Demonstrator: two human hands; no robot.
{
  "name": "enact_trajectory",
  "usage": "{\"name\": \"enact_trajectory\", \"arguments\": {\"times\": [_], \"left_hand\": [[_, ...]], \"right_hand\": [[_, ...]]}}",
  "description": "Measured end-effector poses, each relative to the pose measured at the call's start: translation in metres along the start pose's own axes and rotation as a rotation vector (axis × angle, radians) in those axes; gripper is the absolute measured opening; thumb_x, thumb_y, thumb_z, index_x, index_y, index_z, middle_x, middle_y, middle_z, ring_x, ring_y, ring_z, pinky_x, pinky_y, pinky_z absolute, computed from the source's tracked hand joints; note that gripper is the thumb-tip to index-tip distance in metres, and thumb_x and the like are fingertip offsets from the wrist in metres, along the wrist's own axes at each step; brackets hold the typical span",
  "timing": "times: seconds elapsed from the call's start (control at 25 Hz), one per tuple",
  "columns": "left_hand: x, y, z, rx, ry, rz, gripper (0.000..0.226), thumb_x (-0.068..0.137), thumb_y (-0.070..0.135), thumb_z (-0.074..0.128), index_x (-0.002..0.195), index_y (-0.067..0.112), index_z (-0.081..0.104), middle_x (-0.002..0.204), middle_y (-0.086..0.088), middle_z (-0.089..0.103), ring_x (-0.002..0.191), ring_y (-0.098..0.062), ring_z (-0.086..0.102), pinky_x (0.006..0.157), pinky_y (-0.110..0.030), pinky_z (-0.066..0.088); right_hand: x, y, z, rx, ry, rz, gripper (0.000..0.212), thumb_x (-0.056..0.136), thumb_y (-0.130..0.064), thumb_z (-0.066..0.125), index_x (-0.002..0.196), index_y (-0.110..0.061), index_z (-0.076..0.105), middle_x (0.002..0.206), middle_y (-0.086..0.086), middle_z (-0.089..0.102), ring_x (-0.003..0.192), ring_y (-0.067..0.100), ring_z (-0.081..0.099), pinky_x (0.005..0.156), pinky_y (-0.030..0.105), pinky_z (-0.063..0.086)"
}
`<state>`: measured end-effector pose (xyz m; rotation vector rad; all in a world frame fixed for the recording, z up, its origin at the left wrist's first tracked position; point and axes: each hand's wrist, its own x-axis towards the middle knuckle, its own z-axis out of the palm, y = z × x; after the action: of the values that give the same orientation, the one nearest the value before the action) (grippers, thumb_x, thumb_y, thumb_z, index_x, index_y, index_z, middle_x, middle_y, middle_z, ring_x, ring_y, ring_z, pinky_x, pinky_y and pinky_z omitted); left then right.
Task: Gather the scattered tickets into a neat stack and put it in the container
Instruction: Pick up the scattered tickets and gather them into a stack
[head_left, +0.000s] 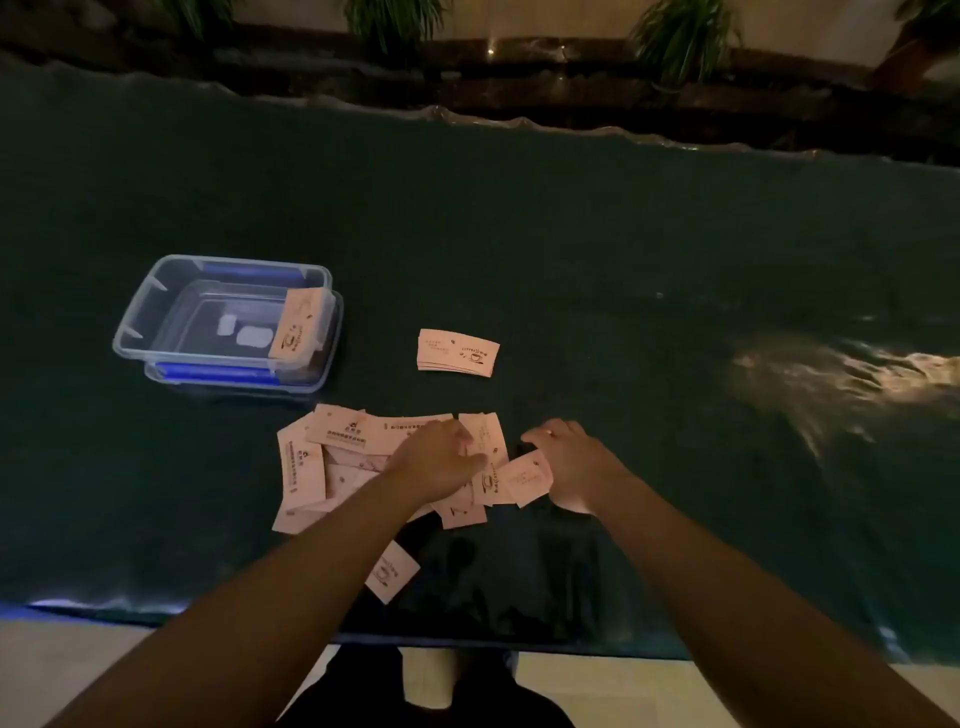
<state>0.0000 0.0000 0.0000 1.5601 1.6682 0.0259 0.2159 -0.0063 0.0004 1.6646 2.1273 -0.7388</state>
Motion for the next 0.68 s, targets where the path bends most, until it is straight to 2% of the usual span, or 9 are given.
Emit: {"name": "enact_trajectory", "arguments": {"times": [0.16,0.28,0.4,0.56,0.68], "left_hand": [[0.004,-0.007,0.012,-0.003,-0.033,-0.035,0.055,0.087,0.047,0.073,0.137,0.031,0.055,0.137,0.003,0.054,0.099,-0.008,0.052,0.074,-0.026,0.042],[0.007,-0.007,0.015,-0.082,-0.002,-0.071,0.069,0.087,0.044,0.075,0.146,0.030,0.043,0.150,0.000,0.041,0.098,-0.010,0.050,0.057,-0.018,0.037],[0.007,-0.009,0.020,-0.160,0.010,-0.102,0.070,0.087,0.040,0.076,0.147,0.030,0.040,0.152,0.001,0.037,0.098,-0.012,0.052,0.053,-0.018,0.039],[0.010,-0.012,0.024,-0.224,-0.008,-0.109,0.069,0.087,0.034,0.077,0.145,0.029,0.041,0.147,0.001,0.047,0.106,-0.010,0.050,0.056,-0.017,0.037],[0.010,-0.006,0.025,-0.274,-0.035,-0.137,0.065,0.088,0.032,0.076,0.142,0.030,0.042,0.142,0.003,0.053,0.103,-0.010,0.053,0.059,-0.020,0.041]], "right_hand": [[0.006,-0.001,0.013,-0.099,0.003,0.057,0.075,0.088,-0.013,0.075,0.155,-0.027,0.043,0.151,0.006,0.049,0.142,0.029,0.042,0.114,0.052,0.046],[0.010,0.000,0.018,-0.167,0.026,0.085,0.075,0.086,-0.022,0.078,0.153,-0.027,0.044,0.152,0.007,0.046,0.143,0.030,0.040,0.116,0.054,0.042],[0.009,0.002,0.022,-0.166,0.060,0.096,0.076,0.084,-0.036,0.079,0.152,-0.028,0.046,0.151,0.006,0.048,0.141,0.028,0.043,0.116,0.051,0.042],[0.011,0.000,0.027,-0.092,0.106,0.185,0.078,0.081,-0.061,0.070,0.148,-0.027,0.050,0.144,0.003,0.055,0.130,0.026,0.053,0.105,0.046,0.050],[0.017,-0.011,0.027,0.105,0.158,0.312,0.075,0.078,-0.069,0.066,0.139,-0.025,0.056,0.130,0.001,0.059,0.118,0.022,0.056,0.095,0.042,0.055]]}}
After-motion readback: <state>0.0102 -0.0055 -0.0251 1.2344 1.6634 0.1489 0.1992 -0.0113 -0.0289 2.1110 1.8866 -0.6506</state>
